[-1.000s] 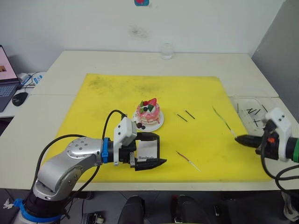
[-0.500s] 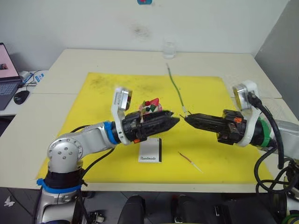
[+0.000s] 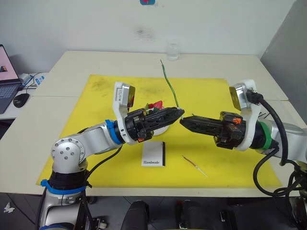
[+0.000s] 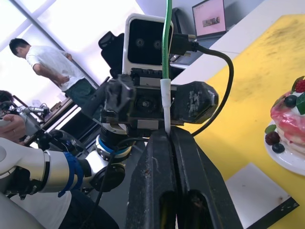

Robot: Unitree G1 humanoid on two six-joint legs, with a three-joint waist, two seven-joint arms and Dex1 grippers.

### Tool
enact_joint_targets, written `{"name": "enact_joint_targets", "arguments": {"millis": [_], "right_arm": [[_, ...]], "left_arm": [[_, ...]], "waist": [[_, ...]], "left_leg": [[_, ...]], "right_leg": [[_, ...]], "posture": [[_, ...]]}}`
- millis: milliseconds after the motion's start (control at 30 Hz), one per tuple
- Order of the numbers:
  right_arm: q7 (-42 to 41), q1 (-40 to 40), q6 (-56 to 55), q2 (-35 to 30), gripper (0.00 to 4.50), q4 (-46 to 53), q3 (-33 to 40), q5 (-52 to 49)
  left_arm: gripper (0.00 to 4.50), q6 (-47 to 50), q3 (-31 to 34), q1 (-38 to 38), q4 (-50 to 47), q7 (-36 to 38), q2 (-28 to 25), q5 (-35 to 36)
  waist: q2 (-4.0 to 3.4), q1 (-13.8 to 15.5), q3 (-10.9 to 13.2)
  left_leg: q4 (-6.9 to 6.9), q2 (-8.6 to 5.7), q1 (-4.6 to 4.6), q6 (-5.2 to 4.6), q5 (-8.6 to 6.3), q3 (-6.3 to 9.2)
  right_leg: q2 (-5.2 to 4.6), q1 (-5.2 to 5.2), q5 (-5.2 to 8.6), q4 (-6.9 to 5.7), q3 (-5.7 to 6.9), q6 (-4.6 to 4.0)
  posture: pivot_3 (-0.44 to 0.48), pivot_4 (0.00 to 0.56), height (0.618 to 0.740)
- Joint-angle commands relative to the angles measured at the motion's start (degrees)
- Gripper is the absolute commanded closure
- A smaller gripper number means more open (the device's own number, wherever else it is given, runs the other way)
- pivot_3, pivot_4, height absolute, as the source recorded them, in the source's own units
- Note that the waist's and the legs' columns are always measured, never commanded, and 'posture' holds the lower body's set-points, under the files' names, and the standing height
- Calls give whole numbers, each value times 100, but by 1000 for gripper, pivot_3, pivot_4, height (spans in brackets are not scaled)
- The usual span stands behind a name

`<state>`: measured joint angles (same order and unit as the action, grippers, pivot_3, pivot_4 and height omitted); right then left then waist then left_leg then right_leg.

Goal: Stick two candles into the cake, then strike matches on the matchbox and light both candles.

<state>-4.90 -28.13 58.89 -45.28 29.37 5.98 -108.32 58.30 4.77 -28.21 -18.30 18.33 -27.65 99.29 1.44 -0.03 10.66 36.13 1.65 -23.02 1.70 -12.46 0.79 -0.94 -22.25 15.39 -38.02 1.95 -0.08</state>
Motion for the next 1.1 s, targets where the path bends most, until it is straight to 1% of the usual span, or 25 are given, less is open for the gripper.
{"name": "enact_joint_targets", "arguments": {"millis": [33,167,367,467,500,567,633,700,767,833,867,900,1000,1100], "right_arm": [[-24,-39,-226,-126,4500,208,-30,-195],[-43,-9,-330,-196,4500,274,-128,-272],[19,-34,-432,-304,4500,201,-278,-415],[67,-50,-512,-348,3868,143,-279,-463],[35,-66,-492,-386,3481,124,-269,-435],[-64,-83,-413,-492,2855,93,-226,-346],[-396,-94,-197,-738,2210,134,-140,3],[-848,-80,-64,-1017,1545,240,-52,672],[-1328,-117,-151,-1257,889,386,-72,1621],[-1699,-227,-374,-1350,152,471,-192,2522],[-1850,-294,-485,-1353,33,498,-282,2941],[-1950,-368,-587,-1322,33,509,-387,3339],[-2193,-642,-903,-1152,33,531,-848,4527],[-2374,-801,-1103,-872,33,506,-1189,5247]], "left_arm": [[3247,-24,-11,-119,-94,110,-47,137],[4432,-23,-39,-105,-126,142,-61,117],[4476,-45,-23,-94,-156,214,-93,105],[4500,-103,29,-79,-209,222,-111,78],[4500,-146,62,-81,-239,243,-120,-12],[4500,-307,158,-121,-314,211,-130,-273],[4500,-392,241,-218,-425,223,-295,-584],[4500,-512,340,-363,-563,369,-615,-1146],[4500,-726,505,-513,-566,348,-880,-1668],[4500,-1060,440,-525,-595,512,-1233,-2673],[4500,-1257,375,-477,-581,589,-1356,-3166],[4500,-1430,334,-390,-536,623,-1422,-3545],[4500,-1904,358,-51,-304,923,-1481,-4316],[4500,-2575,294,246,74,1280,-1449,-5212]], "waist": [[0,1,0],[0,2,0],[0,3,0],[0,4,0],[0,4,0],[0,5,0],[0,7,0],[1,11,1],[0,16,1],[0,8,1],[-1,4,0],[-1,2,1],[-1,1,1],[-1,4,2]], "left_leg": [[0,0,0,0,0,0],[0,0,-1,0,0,0],[-1,0,0,0,0,0],[-2,0,-1,0,0,0],[-2,0,-1,0,0,0],[-2,0,-2,0,0,0],[-2,0,-2,0,0,0],[-3,-3,-3,0,0,0],[-5,-3,-2,0,0,-1],[-6,-3,-2,0,0,-1],[-8,-6,-2,0,0,-4],[-10,-4,1,0,0,-5],[-15,3,-1,1,0,-4],[-16,6,-5,1,-1,-4]], "right_leg": [[0,0,0,0,0,0],[-1,0,0,1,1,0],[-1,-1,0,2,1,0],[-2,-1,0,3,1,0],[-3,-1,0,4,1,0],[-3,-1,0,4,1,0],[-4,-1,0,5,1,0],[-3,-3,1,6,4,0],[-1,-4,1,8,5,-1],[-1,-4,1,11,6,-1],[0,-6,2,11,4,-1],[1,-6,2,11,3,-2],[-3,-8,3,14,5,-4],[-11,-13,4,17,5,-5]], "posture": [[0,150,740],[0,150,740],[0,150,740],[0,150,740],[0,150,740],[0,150,740],[0,150,740],[0,150,740],[0,150,740],[0,150,740],[0,150,740],[0,150,740],[0,150,740],[0,150,740]]}}
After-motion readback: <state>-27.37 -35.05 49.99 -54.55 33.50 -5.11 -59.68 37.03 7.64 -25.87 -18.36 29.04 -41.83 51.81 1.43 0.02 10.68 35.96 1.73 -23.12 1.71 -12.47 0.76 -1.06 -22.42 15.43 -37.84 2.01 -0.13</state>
